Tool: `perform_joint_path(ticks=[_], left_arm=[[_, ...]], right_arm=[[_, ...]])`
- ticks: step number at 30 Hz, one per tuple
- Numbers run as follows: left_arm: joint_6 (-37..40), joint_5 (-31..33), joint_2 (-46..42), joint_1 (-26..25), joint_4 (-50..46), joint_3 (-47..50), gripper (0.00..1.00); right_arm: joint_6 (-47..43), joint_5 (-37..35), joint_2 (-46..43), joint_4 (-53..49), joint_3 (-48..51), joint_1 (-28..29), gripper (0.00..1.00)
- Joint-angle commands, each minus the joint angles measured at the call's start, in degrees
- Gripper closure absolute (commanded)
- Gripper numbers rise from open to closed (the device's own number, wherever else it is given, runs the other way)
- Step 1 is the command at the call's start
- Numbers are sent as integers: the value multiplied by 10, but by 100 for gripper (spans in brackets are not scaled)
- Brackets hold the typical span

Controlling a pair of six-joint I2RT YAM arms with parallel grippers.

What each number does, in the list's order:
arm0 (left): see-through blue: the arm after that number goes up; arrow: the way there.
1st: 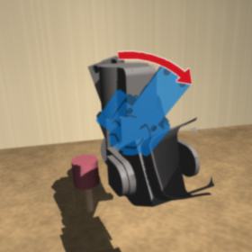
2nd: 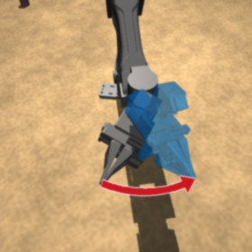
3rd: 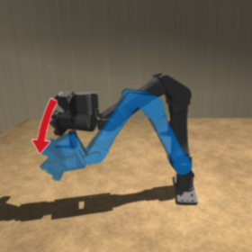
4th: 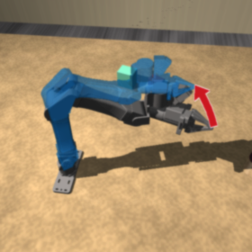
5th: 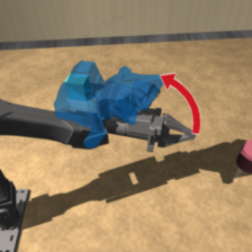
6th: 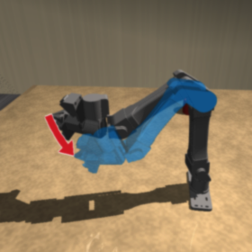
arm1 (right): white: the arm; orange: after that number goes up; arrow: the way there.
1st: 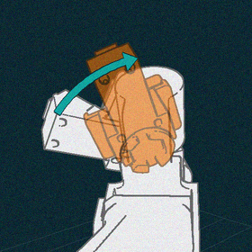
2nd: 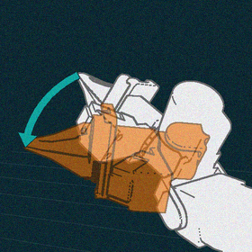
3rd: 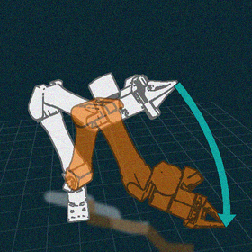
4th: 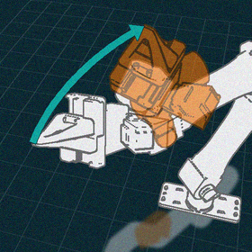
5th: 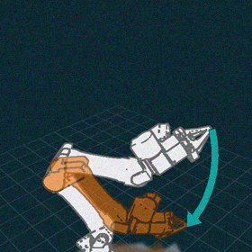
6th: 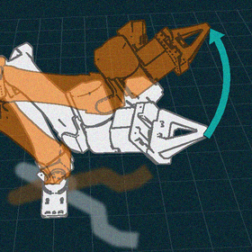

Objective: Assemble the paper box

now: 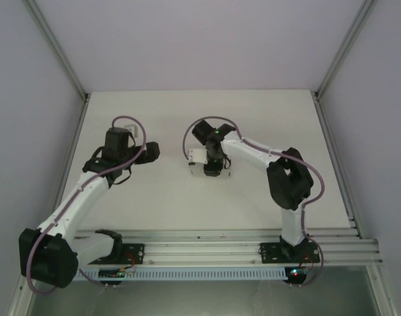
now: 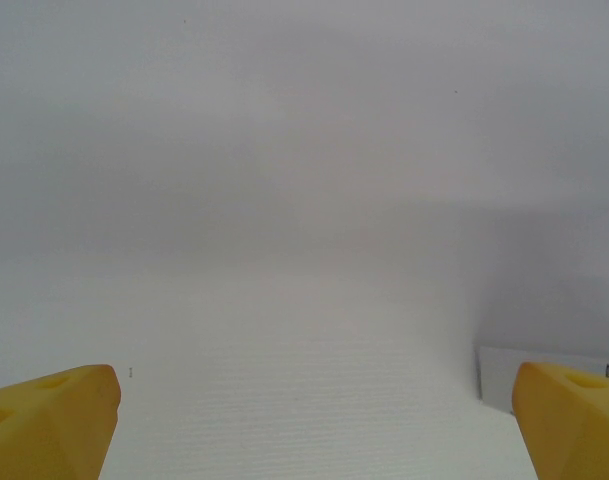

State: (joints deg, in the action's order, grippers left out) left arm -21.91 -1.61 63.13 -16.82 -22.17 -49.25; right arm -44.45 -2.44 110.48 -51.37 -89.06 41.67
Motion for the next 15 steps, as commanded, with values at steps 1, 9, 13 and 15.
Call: perform_joint_path(ticks=[1, 9, 13, 15], left_arm=[[-2, 12, -19, 5, 2, 6, 0], [-16, 16, -37, 5, 5, 19, 0], [-22, 18, -42, 5, 5, 22, 0], [-25, 19, -43, 5, 4, 23, 0]], right_arm=[[-12, -107, -42, 49, -7, 7, 69], [-115, -182, -80, 279, 85, 18, 71], [-160, -206, -61, 393, 120, 17, 71], [-190, -228, -41, 469, 141, 17, 70]])
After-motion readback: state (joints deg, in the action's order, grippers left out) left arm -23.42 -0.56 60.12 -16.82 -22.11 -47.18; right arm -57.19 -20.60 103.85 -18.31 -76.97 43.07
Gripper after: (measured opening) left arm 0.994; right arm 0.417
